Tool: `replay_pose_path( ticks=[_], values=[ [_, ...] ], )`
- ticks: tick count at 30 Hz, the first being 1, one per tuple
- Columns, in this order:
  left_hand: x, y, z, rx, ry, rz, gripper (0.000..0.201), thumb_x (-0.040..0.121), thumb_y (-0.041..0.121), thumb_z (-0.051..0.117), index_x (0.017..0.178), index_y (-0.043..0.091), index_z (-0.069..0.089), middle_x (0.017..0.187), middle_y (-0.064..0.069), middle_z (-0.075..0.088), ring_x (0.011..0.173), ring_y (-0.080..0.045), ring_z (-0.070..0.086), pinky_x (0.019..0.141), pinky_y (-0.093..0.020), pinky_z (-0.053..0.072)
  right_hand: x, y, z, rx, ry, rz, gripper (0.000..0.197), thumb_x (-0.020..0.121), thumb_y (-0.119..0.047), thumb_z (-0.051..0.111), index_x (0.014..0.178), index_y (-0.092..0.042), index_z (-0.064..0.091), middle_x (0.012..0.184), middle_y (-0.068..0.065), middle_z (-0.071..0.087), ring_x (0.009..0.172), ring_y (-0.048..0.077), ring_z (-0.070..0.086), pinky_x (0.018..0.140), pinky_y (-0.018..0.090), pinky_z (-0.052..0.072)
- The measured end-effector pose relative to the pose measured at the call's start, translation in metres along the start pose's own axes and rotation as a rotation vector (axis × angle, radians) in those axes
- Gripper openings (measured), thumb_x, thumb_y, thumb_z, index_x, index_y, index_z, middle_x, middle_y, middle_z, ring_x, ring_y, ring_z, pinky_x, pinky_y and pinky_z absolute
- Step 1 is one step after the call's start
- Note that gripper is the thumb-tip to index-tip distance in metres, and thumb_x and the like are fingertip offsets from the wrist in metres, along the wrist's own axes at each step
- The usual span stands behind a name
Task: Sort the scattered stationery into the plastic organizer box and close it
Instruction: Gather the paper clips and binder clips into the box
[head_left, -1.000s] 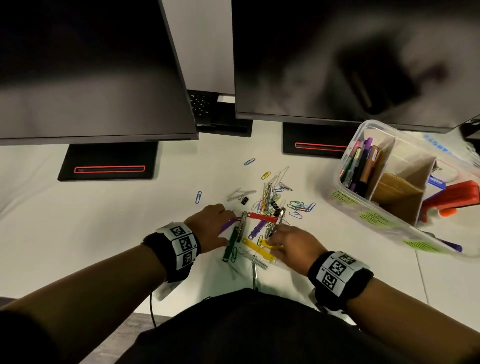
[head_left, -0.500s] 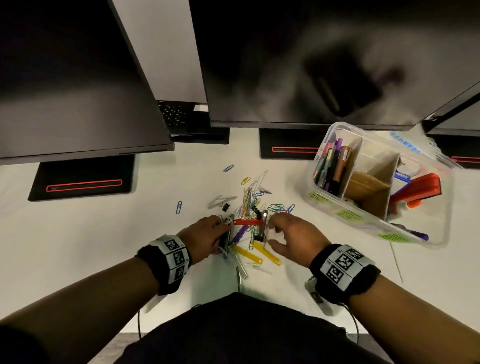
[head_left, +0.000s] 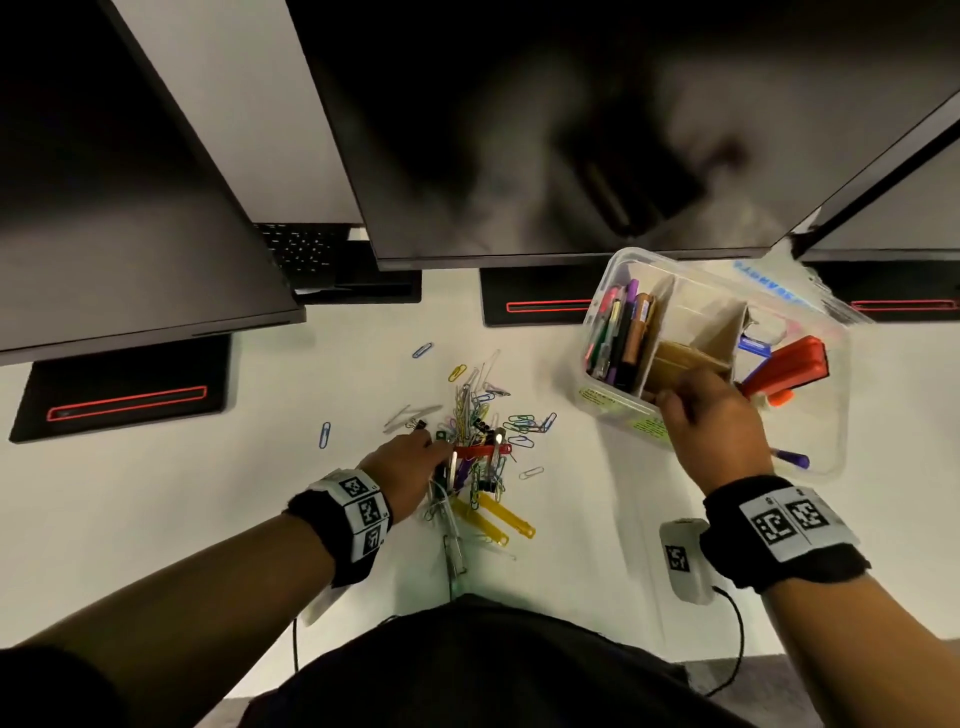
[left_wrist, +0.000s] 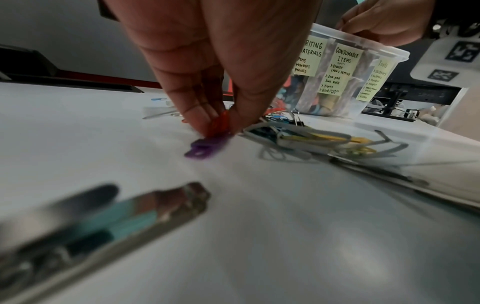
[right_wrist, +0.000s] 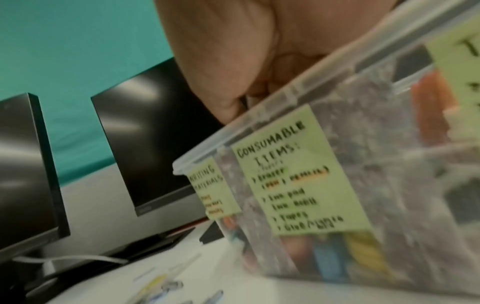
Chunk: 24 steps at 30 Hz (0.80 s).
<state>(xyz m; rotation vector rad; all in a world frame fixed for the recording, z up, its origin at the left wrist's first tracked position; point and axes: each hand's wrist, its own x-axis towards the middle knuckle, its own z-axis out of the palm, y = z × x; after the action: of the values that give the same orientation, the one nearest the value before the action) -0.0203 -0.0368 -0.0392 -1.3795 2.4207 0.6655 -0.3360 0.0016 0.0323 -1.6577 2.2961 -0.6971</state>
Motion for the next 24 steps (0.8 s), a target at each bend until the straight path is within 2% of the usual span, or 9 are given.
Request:
replay_pose_path(
  ticks=[4,6,11,13,15,17,19,22,24],
  values=[
    [0.000,0.002,-0.003,0.012,-0.003,-0.007,0.039,0.091,0.012,0.043,0.129,0.017,0.042,0.117,-0.011,0.051,0.109,-0.029,0.053,0.088,-0.036,0.045,-0.005,0.001,0.004,0.119,0.084,-0.049,0.019,0.087,-0.020,0.055,0.088,-0.005,0.065,0.085,0.016,0.066,0.080,0.034,0.060,0.071,0.032,0.045],
    [0.000,0.001,-0.007,-0.020,-0.002,-0.027,0.038,0.093,0.014,0.041,0.131,0.017,0.040,0.120,-0.011,0.052,0.111,-0.029,0.054,0.090,-0.035,0.044,-0.008,-0.006,0.004,0.163,0.140,-0.168,0.025,0.084,-0.024,0.050,0.082,-0.005,0.065,0.081,0.012,0.063,0.078,0.027,0.058,0.072,0.030,0.044],
    [-0.002,-0.009,-0.016,-0.255,0.106,-0.059,0.044,0.093,0.008,0.042,0.135,0.019,0.044,0.135,-0.007,0.053,0.123,-0.026,0.051,0.102,-0.030,0.038,-0.032,-0.045,0.036,0.085,-0.062,-0.590,0.018,0.083,-0.018,0.051,0.079,-0.011,0.067,0.078,0.003,0.068,0.072,0.020,0.062,0.065,0.029,0.051],
    [-0.004,-0.012,-0.021,-0.299,0.145,-0.066,0.036,0.091,0.005,0.046,0.124,0.016,0.052,0.124,-0.008,0.059,0.116,-0.027,0.055,0.095,-0.028,0.041,-0.035,-0.054,0.060,0.011,-0.209,-0.709,0.017,0.079,-0.011,0.057,0.089,-0.017,0.070,0.084,0.002,0.069,0.076,0.023,0.063,0.063,0.029,0.054],
    [-0.005,-0.014,-0.029,-0.351,0.179,-0.079,0.024,0.091,0.008,0.048,0.111,0.017,0.055,0.111,-0.007,0.065,0.102,-0.025,0.061,0.082,-0.027,0.044,-0.033,-0.058,0.082,-0.074,-0.372,-0.747,0.041,0.070,0.001,0.067,0.102,-0.025,0.071,0.090,0.003,0.070,0.078,0.026,0.064,0.064,0.029,0.055],
    [-0.006,-0.014,-0.038,-0.433,0.214,-0.097,0.019,0.092,0.012,0.051,0.110,0.018,0.053,0.102,-0.005,0.066,0.088,-0.021,0.063,0.071,-0.022,0.043,-0.030,-0.059,0.101,-0.175,-0.497,-0.743,0.060,0.068,0.008,0.065,0.114,-0.030,0.066,0.100,0.007,0.069,0.084,0.030,0.063,0.068,0.033,0.055],
    [-0.008,-0.013,-0.049,-0.557,0.242,-0.116,0.019,0.092,0.017,0.055,0.110,0.020,0.049,0.092,-0.001,0.065,0.071,-0.015,0.060,0.059,-0.018,0.043,-0.027,-0.060,0.114,-0.257,-0.540,-0.756,0.062,0.071,0.005,0.062,0.119,-0.034,0.062,0.107,0.008,0.065,0.089,0.031,0.060,0.072,0.037,0.055],
    [-0.011,-0.011,-0.062,-0.695,0.281,-0.122,0.028,0.090,0.019,0.059,0.111,0.025,0.042,0.080,0.005,0.061,0.068,-0.015,0.058,0.055,-0.020,0.047,-0.025,-0.064,0.125,-0.314,-0.538,-0.757,0.052,0.064,-0.005,0.073,0.108,-0.032,0.068,0.096,0.005,0.065,0.080,0.027,0.061,0.065,0.035,0.057],
    [-0.013,-0.011,-0.069,-0.773,0.289,-0.124,0.042,0.089,0.016,0.061,0.122,0.025,0.038,0.077,0.006,0.060,0.070,-0.016,0.059,0.065,-0.031,0.052,-0.023,-0.066,0.128,-0.328,-0.512,-0.745,0.038,0.056,-0.012,0.082,0.090,-0.026,0.072,0.085,0.001,0.065,0.073,0.023,0.061,0.058,0.032,0.057]
  ],
)
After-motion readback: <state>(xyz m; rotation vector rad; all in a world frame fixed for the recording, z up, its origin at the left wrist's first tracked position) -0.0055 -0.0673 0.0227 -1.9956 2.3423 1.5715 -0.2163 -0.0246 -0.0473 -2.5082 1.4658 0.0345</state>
